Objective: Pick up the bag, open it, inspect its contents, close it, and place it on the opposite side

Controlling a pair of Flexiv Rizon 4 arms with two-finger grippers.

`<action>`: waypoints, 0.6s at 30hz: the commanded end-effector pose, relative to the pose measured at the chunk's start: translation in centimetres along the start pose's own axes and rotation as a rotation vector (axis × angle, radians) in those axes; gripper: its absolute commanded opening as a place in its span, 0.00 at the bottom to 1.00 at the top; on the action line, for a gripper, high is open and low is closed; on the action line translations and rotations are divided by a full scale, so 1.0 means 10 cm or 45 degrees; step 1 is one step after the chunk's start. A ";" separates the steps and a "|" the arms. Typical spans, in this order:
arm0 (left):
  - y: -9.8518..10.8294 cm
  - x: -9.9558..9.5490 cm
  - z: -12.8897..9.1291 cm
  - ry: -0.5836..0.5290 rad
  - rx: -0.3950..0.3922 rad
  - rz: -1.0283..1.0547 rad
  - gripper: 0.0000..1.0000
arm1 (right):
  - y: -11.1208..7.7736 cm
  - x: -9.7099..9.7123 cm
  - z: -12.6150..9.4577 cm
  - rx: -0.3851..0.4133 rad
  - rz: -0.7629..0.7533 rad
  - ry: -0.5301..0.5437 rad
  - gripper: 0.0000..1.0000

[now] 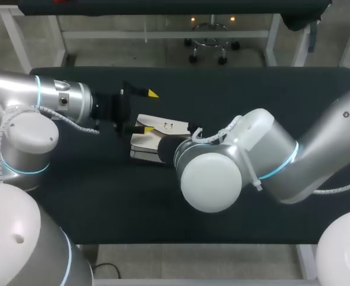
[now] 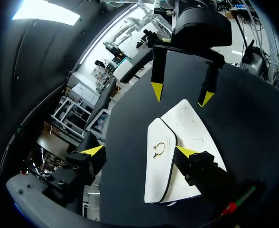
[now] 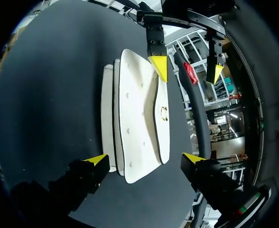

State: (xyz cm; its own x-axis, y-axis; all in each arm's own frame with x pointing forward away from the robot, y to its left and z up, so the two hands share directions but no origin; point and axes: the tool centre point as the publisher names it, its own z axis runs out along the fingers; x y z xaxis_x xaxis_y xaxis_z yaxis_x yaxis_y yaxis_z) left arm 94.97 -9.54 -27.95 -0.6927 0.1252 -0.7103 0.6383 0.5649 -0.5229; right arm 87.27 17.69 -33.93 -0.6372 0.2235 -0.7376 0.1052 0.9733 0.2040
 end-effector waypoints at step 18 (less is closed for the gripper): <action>0.00 -0.07 -0.26 0.457 -0.279 -0.394 1.00 | -0.19 -0.39 -0.25 0.114 0.053 0.528 1.00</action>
State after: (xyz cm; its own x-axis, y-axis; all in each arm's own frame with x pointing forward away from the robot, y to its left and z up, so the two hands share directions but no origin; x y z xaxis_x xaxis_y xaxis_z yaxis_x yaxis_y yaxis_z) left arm 94.48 -7.21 -27.07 -0.9094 0.1020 -0.4032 0.3449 0.7268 -0.5940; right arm 87.42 14.30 -30.88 -0.8036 0.2525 -0.5390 0.1785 0.9661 0.1866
